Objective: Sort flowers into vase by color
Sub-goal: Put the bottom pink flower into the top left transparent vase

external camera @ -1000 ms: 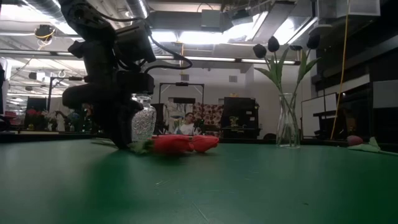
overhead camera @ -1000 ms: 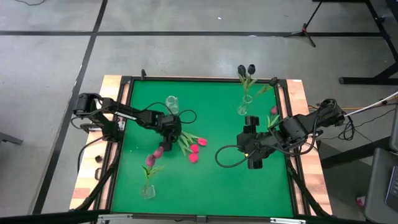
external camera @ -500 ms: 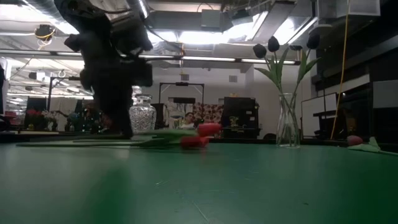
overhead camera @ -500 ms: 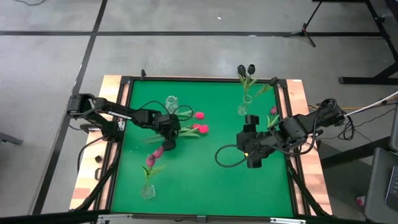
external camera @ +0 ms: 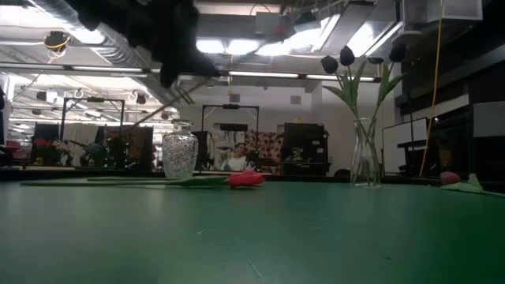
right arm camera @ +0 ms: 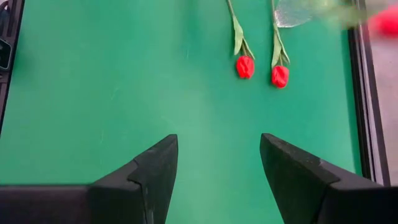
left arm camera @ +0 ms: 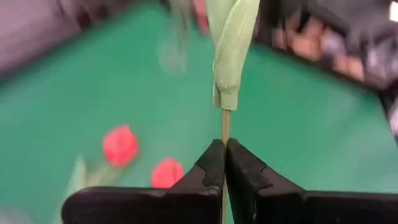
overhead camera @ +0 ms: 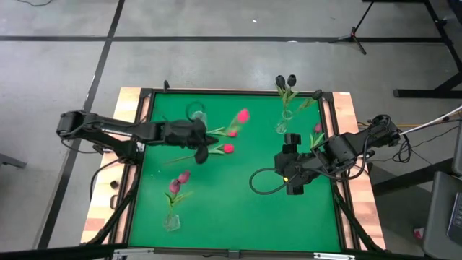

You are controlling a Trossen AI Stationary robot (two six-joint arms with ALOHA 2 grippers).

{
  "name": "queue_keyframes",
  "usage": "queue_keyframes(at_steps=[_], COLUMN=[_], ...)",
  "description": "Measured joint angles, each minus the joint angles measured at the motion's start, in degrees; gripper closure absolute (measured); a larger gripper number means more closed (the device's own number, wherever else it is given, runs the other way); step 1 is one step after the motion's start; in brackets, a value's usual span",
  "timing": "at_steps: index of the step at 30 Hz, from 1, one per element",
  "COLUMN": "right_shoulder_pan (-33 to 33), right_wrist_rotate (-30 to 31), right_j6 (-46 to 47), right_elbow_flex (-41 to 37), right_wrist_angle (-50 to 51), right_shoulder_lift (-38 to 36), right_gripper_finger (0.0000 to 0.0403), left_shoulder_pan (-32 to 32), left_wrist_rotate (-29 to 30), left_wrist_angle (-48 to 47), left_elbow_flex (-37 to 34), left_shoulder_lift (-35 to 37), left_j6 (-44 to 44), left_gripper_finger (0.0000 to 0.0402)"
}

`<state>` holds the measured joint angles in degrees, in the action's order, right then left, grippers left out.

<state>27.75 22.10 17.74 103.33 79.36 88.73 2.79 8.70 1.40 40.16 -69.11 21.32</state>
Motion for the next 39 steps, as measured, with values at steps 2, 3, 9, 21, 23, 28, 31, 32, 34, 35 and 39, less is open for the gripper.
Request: queue_keyframes(at_steps=[2,3,9,21,23,28,31,32,34,35,39], right_shoulder_pan=[0.0,0.0,0.02,0.02,0.02,0.02,0.0,0.02,0.02,0.01,0.01], right_wrist_rotate=[0.73,0.87,0.84,0.84,0.84,0.86,0.88,0.88,0.86,0.82,0.54], right_j6=[-0.04,-0.04,-0.02,-0.04,-0.04,-0.04,-0.02,-0.02,0.1,0.26,0.28], right_elbow_flex=[0.0,0.0,0.0,-0.02,-0.02,-0.02,-0.04,-0.04,-0.04,-0.04,-0.04], right_wrist_angle=[0.0,-0.02,0.0,0.0,0.0,0.0,0.0,0.0,0.0,0.0,0.02], right_shoulder_lift=[0.0,0.0,0.0,0.0,0.0,0.0,0.0,0.0,0.0,0.0,0.0], right_gripper_finger=[0.0176,0.0176,0.0176,0.0176,0.0176,0.0176,0.0176,0.0176,0.0176,0.0176,0.0176], left_shoulder_pan=[0.0,0.04,0.05,7.66,10.24,16.04,18.19,18.71,19.59,19.95,21.18], left_wrist_rotate=[4.88,7.26,22.02,29.54,26.0,13.16,11.79,11.73,11.06,10.42,6.48], left_wrist_angle=[4.09,6.11,14.02,25.69,25.69,25.22,26.23,28.27,33.91,36.9,48.18], left_elbow_flex=[0.02,0.02,0.09,-3.17,-3.26,-3.26,-4.26,-5.22,-7.66,-9.1,-14.8], left_shoulder_lift=[1.85,2.69,4.87,6.27,6.98,7.79,7.73,7.75,7.76,7.87,8.04], left_j6=[-1.44,-2.29,-8.61,-17.29,-17.27,-17.0,-17.29,-17.38,-17.23,-17.05,-16.44], left_gripper_finger=[0.0401,0.0401,0.0401,0.0401,0.0401,0.0402,0.0401,0.0401,0.0401,0.0401,0.0401])
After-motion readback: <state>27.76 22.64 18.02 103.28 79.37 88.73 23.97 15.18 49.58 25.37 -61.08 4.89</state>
